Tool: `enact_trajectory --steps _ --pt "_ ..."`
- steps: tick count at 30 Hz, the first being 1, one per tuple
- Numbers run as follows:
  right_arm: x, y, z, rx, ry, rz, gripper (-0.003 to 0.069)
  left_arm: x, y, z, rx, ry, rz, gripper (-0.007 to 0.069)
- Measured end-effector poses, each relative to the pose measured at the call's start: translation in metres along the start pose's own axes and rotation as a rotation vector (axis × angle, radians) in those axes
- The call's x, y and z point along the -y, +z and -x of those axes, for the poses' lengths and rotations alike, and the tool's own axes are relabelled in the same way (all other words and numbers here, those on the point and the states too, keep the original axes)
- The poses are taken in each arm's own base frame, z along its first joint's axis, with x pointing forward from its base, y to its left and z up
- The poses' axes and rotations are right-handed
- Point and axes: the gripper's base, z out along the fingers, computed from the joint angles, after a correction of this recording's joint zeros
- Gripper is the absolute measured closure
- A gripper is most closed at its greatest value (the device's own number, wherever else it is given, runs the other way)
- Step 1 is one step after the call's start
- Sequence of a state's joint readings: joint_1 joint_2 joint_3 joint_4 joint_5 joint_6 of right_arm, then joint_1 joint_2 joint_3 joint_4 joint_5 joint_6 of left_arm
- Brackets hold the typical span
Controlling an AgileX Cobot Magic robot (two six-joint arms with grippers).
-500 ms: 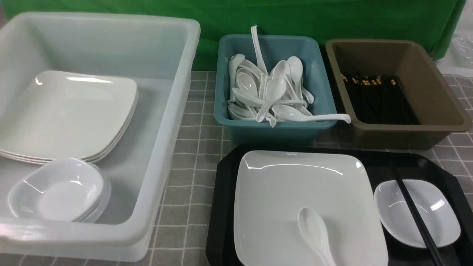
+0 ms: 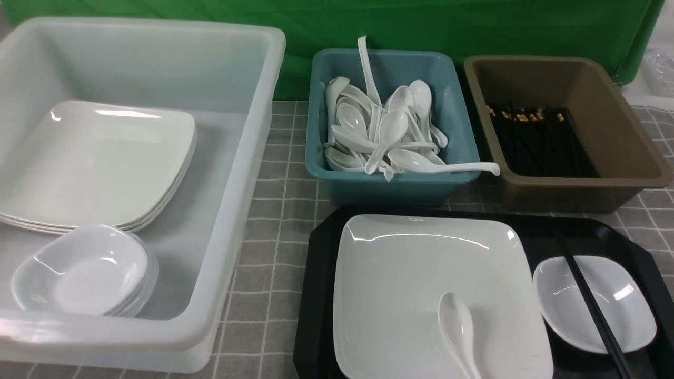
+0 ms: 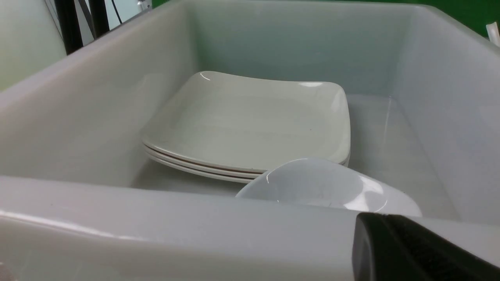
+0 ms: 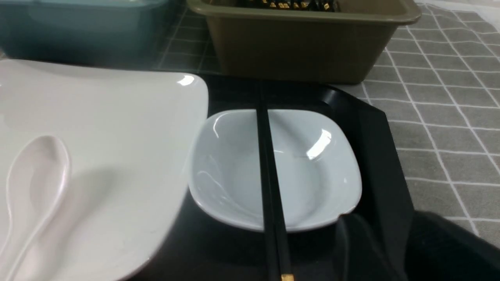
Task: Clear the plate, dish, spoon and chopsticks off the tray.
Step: Use the right arm to grab a pair of chopsticks from the plate
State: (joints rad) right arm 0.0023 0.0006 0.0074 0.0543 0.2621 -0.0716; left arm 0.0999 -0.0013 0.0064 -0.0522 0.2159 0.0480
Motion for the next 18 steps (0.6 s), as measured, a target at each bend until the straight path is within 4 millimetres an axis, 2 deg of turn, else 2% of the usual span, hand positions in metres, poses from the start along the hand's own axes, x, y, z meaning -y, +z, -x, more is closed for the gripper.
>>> enact_trajectory --steps 10,12,14,18 --pt "0.000 0.000 0.000 0.000 0.000 0.000 0.0419 0.000 0.000 0.002 0.018 -0.005 0.000 0.0604" --pt "0.000 0.000 0.000 0.000 0.000 0.000 0.0419 0.001 0.000 0.008 0.087 -0.127 -0.013 0.0604" --pt "0.000 0.000 0.000 0.000 0.000 0.000 0.0419 0.000 -0.002 0.017 0.183 -0.346 -0.031 0.0604" --pt "0.000 0.000 0.000 0.000 0.000 0.000 0.0419 -0.007 -0.005 0.030 0.348 -0.658 -0.039 0.0604"
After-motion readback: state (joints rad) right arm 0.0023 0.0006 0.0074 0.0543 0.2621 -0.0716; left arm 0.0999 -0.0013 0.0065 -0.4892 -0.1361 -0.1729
